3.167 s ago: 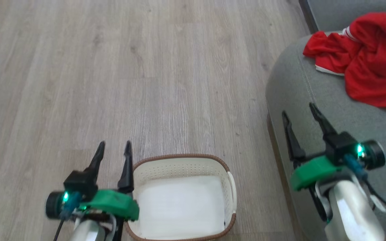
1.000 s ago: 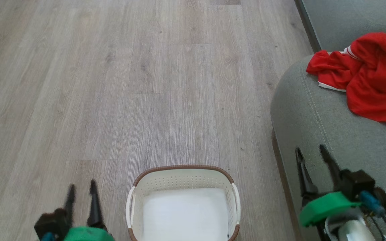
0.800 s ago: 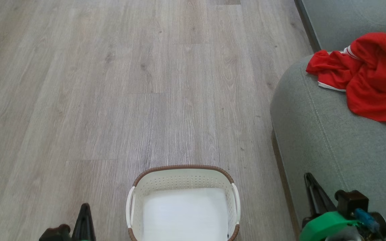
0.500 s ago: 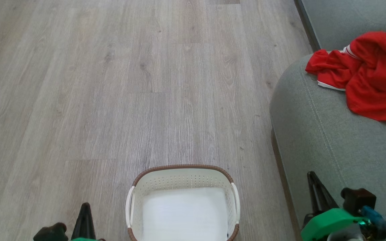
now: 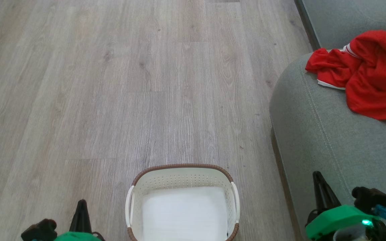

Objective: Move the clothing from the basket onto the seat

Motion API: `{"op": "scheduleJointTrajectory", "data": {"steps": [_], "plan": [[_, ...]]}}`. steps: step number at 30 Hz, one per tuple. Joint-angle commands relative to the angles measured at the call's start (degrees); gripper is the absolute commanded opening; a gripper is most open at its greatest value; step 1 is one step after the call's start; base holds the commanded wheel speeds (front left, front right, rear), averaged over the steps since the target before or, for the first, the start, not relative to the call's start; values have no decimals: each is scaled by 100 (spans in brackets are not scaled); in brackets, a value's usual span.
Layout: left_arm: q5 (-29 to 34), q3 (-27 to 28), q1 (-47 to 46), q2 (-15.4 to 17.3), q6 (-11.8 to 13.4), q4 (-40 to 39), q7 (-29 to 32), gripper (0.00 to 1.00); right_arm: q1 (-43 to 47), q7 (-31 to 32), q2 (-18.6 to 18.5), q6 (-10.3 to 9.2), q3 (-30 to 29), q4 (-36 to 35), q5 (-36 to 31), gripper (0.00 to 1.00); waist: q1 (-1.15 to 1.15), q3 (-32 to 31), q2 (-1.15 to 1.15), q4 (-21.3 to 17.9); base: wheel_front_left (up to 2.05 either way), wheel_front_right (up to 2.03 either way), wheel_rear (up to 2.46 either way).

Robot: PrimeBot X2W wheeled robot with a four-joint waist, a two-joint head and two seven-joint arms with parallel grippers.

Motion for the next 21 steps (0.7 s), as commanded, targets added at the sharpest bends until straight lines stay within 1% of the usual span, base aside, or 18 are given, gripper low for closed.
{"op": "scheduleJointTrajectory", "data": {"steps": [1,21], "plan": [[-148,104,-293,5,-71,-155,38,0,-328,40,1,10,-24,-223,182,0,0,3,0,-1,0,0,0],[-1297,308,-536,-2,-317,-124,351,0,-439,356,2,17,-134,-271,1480,0,0,41,0,-15,0,0,0]]}}
